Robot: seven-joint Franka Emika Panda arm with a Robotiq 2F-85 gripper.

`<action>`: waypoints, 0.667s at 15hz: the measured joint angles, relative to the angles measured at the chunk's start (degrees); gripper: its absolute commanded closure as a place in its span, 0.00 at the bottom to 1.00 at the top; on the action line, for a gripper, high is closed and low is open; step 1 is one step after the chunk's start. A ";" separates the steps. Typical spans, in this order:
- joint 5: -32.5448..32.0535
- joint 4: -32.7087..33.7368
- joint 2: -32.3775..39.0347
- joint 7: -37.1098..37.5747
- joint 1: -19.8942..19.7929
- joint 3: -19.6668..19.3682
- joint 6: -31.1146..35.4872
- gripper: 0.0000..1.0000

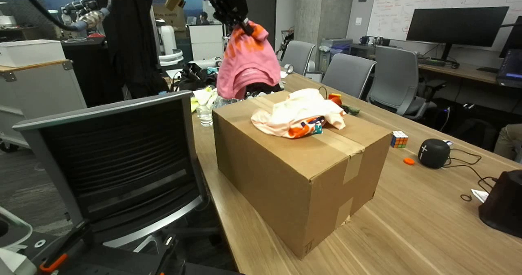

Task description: Place the t-shirts on top of the brown box

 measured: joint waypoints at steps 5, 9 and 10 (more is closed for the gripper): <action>-0.24 3.49 1.06 5.37 -1.95 -2.79 -0.77 0.93; -0.87 4.75 3.13 9.35 -1.97 -2.92 -2.37 0.52; -1.02 4.99 3.71 9.95 -1.85 -2.92 -2.85 0.43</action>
